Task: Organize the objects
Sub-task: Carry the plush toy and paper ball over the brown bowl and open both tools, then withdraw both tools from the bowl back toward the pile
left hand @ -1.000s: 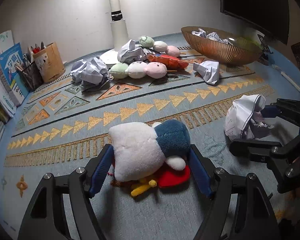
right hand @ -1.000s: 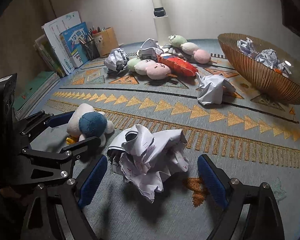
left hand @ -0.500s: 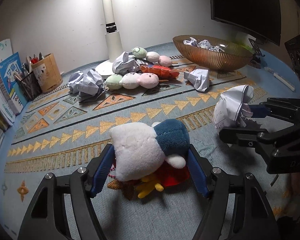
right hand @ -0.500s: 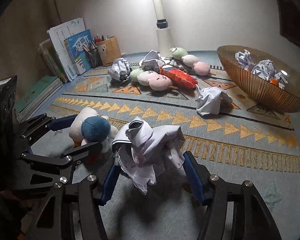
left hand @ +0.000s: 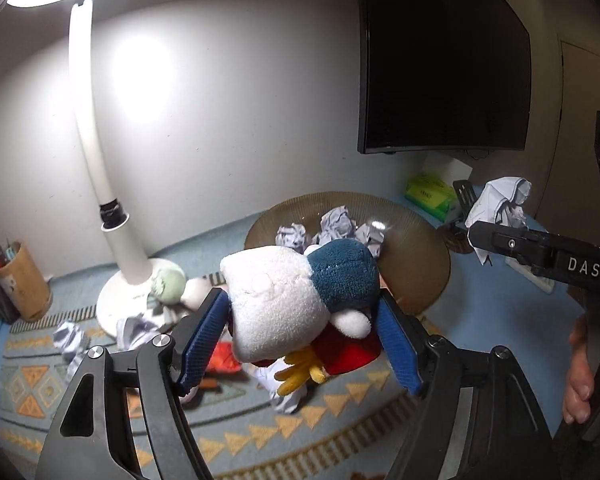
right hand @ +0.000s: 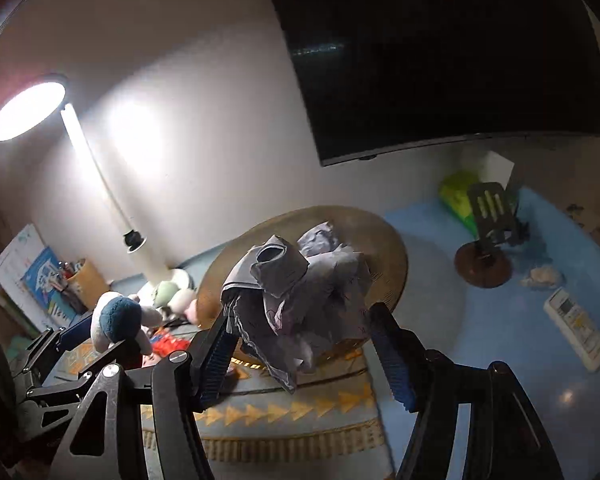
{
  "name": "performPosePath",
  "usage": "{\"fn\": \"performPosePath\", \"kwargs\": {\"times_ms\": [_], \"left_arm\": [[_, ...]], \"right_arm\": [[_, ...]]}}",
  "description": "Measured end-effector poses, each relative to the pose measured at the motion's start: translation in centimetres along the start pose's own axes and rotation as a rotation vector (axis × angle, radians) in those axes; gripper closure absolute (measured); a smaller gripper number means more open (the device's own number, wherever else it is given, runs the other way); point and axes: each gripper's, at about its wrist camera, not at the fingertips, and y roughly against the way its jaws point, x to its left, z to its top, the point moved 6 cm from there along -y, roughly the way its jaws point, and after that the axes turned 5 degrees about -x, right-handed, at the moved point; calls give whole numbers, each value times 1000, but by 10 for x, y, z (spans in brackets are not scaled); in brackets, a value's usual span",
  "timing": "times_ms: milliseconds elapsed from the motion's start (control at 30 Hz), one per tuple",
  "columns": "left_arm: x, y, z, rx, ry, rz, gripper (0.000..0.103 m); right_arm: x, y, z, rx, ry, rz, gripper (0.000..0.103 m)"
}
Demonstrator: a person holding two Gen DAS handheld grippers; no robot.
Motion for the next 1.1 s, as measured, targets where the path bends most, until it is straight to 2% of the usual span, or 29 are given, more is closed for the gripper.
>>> {"fn": "performPosePath", "kwargs": {"times_ms": [67,100,167,233,267,333,400,467,567,667,767,867,900,967,1033,1100], "left_arm": [[-8,-27,14,-4,5,-20,30],[-9,-39,19,-5,10,-21,28],[-6,-61,21,31,33,-14,10],[2,-73,12,111,76,-17,9],[5,-69,5,127,107,-30,9],[13,-47,-6,103,131,-48,8],[23,-19,-19,76,110,-16,6],[38,10,-36,51,104,24,2],[66,51,-67,37,133,83,1],[102,74,-100,59,179,159,1],[138,76,-137,141,252,246,1],[159,77,-161,153,285,296,1],[164,78,-167,147,280,329,1],[173,76,-176,153,300,387,1],[176,77,-176,143,330,384,1],[176,82,-176,126,319,410,1]], "right_arm": [[-2,-20,8,19,-1,9,35],[-2,-32,11,29,9,29,22],[-7,-54,10,59,23,54,10],[-20,-63,1,84,0,61,9],[-24,-62,-6,96,-18,61,9],[-25,-54,-19,95,-38,94,9],[-17,-43,-33,98,-30,113,9],[2,-30,-47,107,-15,156,9],[47,-8,-69,111,32,253,9],[93,1,-99,89,134,280,9],[120,-16,-139,108,245,210,9],[131,-29,-167,127,315,146,9],[135,-33,-172,147,358,116,9],[141,-35,-175,146,391,123,9],[136,-39,-176,165,378,119,9],[129,-42,-175,184,333,121,9]]}}
